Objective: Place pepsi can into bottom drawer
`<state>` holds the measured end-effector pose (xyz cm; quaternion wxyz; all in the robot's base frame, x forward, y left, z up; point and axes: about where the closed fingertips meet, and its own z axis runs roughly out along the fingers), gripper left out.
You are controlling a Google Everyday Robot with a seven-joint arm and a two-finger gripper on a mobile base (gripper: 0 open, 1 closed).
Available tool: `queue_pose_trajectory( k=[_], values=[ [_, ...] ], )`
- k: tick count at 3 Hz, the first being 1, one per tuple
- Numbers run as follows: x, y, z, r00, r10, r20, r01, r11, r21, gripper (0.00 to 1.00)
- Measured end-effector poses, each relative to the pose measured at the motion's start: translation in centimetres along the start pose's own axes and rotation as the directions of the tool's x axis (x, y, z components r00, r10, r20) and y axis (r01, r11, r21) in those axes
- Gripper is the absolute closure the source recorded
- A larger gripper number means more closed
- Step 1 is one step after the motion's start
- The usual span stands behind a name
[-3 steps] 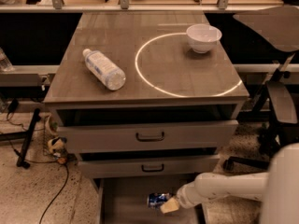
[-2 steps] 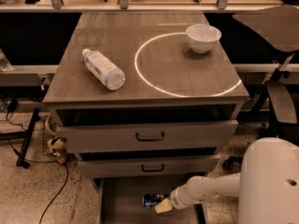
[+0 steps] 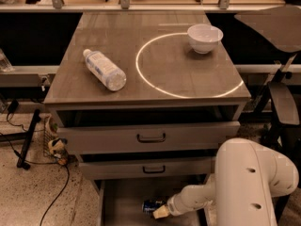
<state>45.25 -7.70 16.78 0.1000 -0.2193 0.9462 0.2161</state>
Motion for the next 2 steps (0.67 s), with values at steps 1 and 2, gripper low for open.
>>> queue_pose_trajectory(
  k=[1, 2],
  values=[
    [-0.59, -0.03, 1.19, 0.999, 0.027, 0.029, -0.026, 0.9996, -0.014, 0.74],
    [-1.1, 0.19, 1.3, 0.998, 0.034, 0.043, -0.033, 0.9992, -0.024, 0.52]
  ],
)
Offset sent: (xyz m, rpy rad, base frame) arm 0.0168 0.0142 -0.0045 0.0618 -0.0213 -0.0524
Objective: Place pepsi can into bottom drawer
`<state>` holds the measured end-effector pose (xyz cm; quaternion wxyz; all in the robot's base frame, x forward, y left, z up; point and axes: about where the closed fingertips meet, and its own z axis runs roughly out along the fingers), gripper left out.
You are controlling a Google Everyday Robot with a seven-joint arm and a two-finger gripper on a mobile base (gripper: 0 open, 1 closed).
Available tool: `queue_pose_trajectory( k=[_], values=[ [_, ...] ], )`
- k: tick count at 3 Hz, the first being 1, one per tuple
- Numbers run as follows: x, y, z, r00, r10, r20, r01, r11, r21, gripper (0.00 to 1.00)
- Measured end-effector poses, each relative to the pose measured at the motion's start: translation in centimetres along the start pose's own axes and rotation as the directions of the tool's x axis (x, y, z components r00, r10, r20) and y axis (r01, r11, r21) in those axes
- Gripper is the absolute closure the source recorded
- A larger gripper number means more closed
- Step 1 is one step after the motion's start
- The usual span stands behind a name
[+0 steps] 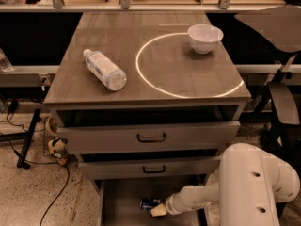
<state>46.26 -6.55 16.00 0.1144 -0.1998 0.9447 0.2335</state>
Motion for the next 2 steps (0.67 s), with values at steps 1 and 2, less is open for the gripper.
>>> queue_pose_trajectory(
  k=[1, 2],
  values=[
    [-0.05, 0.05, -0.34, 1.0, 0.015, 0.021, -0.015, 0.9997, -0.021, 0.28],
    [0.08, 0.12, -0.95, 0.999, 0.024, 0.032, -0.023, 0.9988, -0.042, 0.0]
  ],
)
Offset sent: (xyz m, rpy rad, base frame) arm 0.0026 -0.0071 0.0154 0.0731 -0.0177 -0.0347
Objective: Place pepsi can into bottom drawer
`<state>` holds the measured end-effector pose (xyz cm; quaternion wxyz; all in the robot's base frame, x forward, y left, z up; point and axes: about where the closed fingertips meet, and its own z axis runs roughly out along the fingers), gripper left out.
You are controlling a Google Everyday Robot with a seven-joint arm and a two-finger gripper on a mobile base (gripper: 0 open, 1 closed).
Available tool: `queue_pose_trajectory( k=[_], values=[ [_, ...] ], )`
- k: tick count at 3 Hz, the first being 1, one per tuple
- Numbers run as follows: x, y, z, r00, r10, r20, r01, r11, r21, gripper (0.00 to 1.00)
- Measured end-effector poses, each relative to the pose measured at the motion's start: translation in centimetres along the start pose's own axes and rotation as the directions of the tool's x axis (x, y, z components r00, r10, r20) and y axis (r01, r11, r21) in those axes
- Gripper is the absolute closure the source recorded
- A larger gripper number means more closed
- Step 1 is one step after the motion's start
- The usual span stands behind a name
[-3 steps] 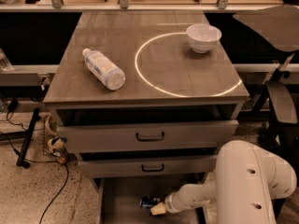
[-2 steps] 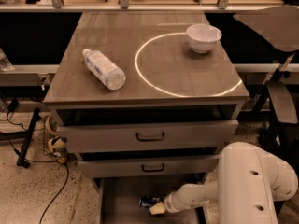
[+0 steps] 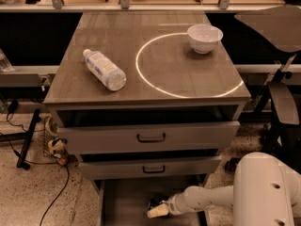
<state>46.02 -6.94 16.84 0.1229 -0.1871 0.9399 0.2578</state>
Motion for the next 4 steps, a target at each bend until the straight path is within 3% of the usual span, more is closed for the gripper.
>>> queue_pose_trajectory(
  k=[1, 2, 4],
  values=[
    [-0.1, -0.5, -1.9, 0.999, -0.031, 0.01, 0.031, 0.9995, 0.002, 0.0],
    [-0.1, -1.3, -5.8, 0.996, -0.079, 0.044, 0.079, 0.9967, -0.019, 0.0],
    [1.1, -4.4, -16.9, 0.975, -0.194, 0.109, 0.195, 0.9808, 0.002, 0.0]
  ],
)
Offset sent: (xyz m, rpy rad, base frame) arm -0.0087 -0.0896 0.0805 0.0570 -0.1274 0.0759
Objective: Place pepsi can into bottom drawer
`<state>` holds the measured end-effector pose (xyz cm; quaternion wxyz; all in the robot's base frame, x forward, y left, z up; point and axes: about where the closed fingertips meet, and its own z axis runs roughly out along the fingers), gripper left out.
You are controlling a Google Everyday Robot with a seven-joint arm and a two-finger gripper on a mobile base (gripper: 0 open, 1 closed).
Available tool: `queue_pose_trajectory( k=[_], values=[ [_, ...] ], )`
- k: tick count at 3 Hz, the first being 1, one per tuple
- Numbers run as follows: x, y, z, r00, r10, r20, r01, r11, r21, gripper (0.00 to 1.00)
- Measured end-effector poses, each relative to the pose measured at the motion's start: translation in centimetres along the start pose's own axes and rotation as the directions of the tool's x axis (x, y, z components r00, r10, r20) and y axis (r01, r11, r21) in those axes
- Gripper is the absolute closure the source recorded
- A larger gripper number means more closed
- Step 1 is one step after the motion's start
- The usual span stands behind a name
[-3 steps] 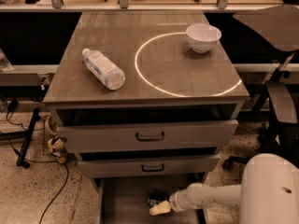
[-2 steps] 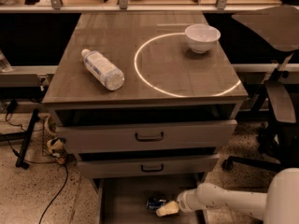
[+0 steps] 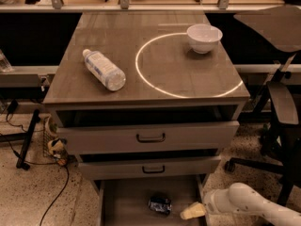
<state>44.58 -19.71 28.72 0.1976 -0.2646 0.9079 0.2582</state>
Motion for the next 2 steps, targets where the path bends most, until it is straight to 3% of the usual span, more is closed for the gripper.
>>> queue_pose_trajectory(
  k=[1, 2],
  values=[
    [0.4, -1.3, -4.3, 0.999, -0.033, 0.03, 0.033, 0.9994, -0.007, 0.0],
    [1.0, -1.4, -5.3, 0.998, -0.047, 0.034, 0.048, 0.9987, -0.017, 0.0]
  ],
)
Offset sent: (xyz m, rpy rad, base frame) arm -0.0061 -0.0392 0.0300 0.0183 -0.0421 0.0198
